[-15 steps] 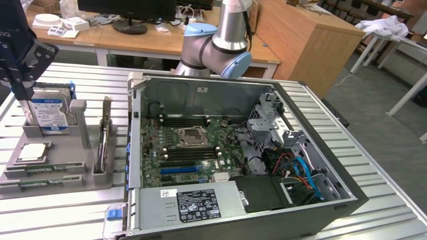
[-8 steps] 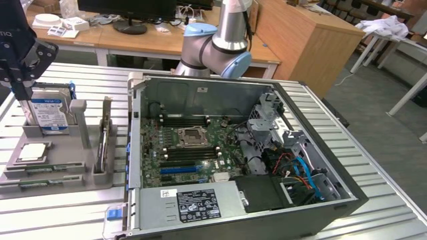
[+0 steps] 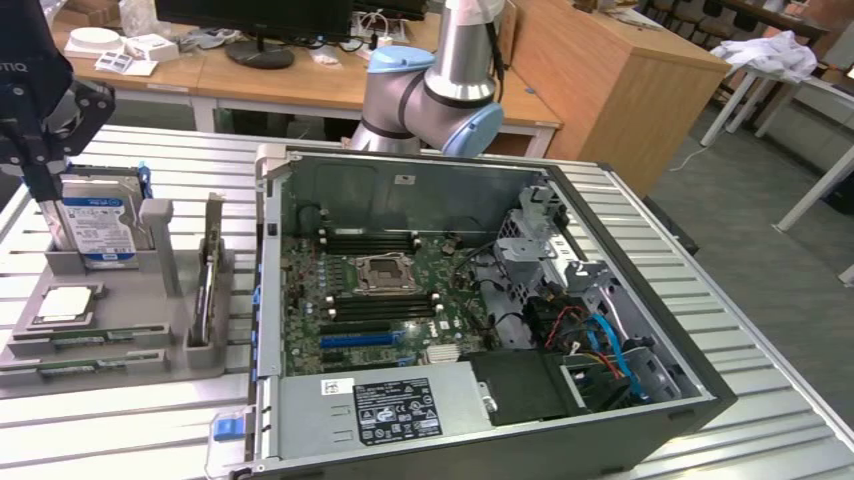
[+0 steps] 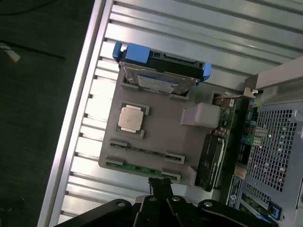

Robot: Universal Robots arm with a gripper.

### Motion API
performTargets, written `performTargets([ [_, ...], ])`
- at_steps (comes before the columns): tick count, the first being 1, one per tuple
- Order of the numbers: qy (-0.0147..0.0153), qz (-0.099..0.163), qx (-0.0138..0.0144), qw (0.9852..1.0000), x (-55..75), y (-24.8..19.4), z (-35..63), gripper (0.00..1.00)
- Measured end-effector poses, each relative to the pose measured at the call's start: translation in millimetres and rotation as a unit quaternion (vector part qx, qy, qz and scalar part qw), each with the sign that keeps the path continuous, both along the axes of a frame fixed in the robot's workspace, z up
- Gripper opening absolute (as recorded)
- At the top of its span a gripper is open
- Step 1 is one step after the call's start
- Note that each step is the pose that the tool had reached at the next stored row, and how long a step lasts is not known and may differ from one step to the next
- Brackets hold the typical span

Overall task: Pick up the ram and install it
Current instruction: 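Pick up the ram and move it above insertion slot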

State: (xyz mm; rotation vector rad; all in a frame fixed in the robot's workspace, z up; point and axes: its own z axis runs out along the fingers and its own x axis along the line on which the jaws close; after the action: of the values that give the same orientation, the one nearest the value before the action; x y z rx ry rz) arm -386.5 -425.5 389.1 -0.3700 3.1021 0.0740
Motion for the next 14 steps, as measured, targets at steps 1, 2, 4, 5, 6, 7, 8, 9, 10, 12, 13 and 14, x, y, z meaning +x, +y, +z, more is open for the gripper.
performTargets([
  [1, 0.0000, 0.008, 0.0000, 1.0000, 0.0, 0.0, -0.1, 0.11],
  [2, 0.0000, 0.017, 0.0000, 0.9999, 0.0, 0.0, -0.1, 0.11],
  [4, 0.0001, 0.034, 0.0000, 0.9994, 0.0, 0.0, -0.3, 0.11],
  [5, 0.0001, 0.043, 0.0000, 0.9991, 0.0, 0.0, -0.3, 0.11],
  [6, 0.0001, 0.051, 0.0000, 0.9987, 0.0, 0.0, -0.4, 0.11],
  [7, 0.0001, 0.060, 0.0000, 0.9982, 0.0, 0.0, -0.4, 0.11],
  [8, 0.0001, 0.068, 0.0000, 0.9977, 0.0, 0.0, -0.5, 0.11],
  [9, 0.0002, 0.077, -0.0001, 0.9971, 0.0, 0.0, -0.5, 0.11],
  [10, 0.0002, 0.085, -0.0001, 0.9964, 0.0, 0.0, -0.6, 0.11],
  [12, 0.0004, 0.101, -0.0001, 0.9949, 0.0, 0.0, -0.7, 0.11],
  [13, 0.0004, 0.109, -0.0001, 0.9941, 0.0, 0.0, -0.8, 0.11],
  [14, 0.0005, 0.117, -0.0001, 0.9931, 0.0, 0.0, -0.9, 0.11],
])
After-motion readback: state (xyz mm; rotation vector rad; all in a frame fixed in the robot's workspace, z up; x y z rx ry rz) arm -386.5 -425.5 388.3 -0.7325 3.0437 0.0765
